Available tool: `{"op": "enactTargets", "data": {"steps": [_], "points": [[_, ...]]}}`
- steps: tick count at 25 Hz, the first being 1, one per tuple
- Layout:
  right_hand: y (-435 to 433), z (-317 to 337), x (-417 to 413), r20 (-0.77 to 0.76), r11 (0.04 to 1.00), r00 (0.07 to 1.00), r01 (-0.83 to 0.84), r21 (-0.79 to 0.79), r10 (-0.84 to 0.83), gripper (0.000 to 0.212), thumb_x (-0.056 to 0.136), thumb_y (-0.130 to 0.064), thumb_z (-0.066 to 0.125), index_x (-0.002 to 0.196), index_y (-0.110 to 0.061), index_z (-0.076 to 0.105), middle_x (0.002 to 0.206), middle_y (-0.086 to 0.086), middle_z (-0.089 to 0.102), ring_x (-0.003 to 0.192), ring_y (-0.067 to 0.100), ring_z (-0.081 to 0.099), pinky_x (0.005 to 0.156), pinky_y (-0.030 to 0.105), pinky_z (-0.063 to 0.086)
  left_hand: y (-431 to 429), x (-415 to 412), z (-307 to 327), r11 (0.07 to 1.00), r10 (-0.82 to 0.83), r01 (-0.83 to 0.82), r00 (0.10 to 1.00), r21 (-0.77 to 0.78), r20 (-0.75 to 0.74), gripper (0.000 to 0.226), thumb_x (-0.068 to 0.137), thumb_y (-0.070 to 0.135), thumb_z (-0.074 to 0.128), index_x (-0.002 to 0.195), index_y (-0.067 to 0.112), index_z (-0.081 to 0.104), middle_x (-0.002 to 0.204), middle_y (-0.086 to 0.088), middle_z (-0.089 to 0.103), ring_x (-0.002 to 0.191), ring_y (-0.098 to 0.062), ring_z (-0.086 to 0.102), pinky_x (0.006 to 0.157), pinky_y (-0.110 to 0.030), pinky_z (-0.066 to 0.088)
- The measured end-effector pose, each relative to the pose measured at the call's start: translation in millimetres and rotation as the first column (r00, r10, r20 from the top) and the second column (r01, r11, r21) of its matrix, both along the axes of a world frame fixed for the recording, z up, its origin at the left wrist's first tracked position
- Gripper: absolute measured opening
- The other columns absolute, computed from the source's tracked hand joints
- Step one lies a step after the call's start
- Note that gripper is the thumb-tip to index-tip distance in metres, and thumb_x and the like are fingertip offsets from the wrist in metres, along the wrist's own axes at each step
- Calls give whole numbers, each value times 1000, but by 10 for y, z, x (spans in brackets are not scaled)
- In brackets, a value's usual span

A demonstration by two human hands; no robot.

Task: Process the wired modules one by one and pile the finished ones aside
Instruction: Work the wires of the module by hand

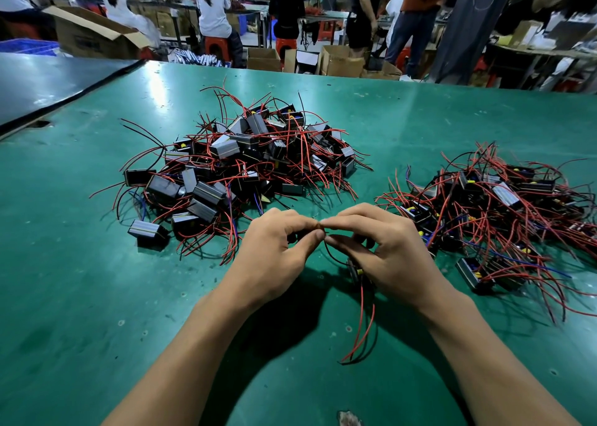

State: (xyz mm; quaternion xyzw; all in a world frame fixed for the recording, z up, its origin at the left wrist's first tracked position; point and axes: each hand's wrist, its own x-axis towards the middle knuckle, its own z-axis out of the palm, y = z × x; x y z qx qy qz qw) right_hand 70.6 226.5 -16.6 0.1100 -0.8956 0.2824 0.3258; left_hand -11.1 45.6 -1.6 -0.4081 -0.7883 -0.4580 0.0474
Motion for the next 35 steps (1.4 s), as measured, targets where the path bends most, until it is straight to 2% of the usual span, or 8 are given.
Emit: {"op": "enactTargets", "data": {"steps": [7,11,15,17,23,29,32,35], "points": [[-4,14,-9,-2,998,1000,29,-57,-29,16,92,-27,71,100,-15,78,91,-4,69,76,17,67,65,39,53,35,11,-19,999,-35,31,995,45,97,8,89,18,71,93,14,77,82,5,69,84,-14,60,77,-31,47],[-72,59,28,50,995,995,91,-50,-89,8,91,-25,71,87,-18,73,79,-10,64,71,5,59,66,23,46,47,29,-53,999,4,-2,998,41,-70,8,89,20,71,90,15,76,79,5,68,78,-18,56,73,-39,46],[-192,95,-6,399,840,917,207,-502,12,18,89,-26,68,72,-20,68,60,-13,54,58,8,46,61,28,40,45,43,-64,998,62,-63,960,7,-274,12,86,25,65,87,20,77,74,7,66,72,-21,53,66,-47,44],[-176,149,7,459,759,882,228,-610,103,20,92,-22,69,72,-18,71,62,-8,58,62,11,47,63,31,38,46,47,-64,997,77,-74,953,21,-292,12,87,24,65,86,20,77,74,7,66,73,-21,54,65,-47,44],[-115,201,108,262,928,964,144,-345,-52,14,90,-15,73,93,-29,75,80,-7,73,65,14,64,68,36,53,38,14,-56,996,43,-37,996,76,-78,13,88,23,69,92,15,79,81,6,70,78,-16,56,77,-37,46],[-97,157,79,96,988,995,13,-152,2,13,83,-3,79,95,-6,78,85,-1,72,68,-4,62,64,22,53,34,-2,-50,998,30,-29,999,47,-33,11,89,19,71,96,16,79,82,6,70,81,-16,54,77,-34,43],[-85,156,74,79,988,997,26,-152,-14,8,83,-13,79,91,-10,78,81,-7,70,66,1,63,62,28,55,29,-3,-68,999,20,-18,999,40,-47,12,89,23,70,96,18,78,81,7,69,80,-16,53,76,-38,44],[-91,151,70,262,942,964,120,-314,-36,4,87,-20,77,85,-20,74,71,-10,67,60,9,59,63,45,56,40,7,-79,1000,13,-10,992,22,-125,17,88,30,65,92,22,78,75,6,67,75,-21,52,70,-47,45]]}}
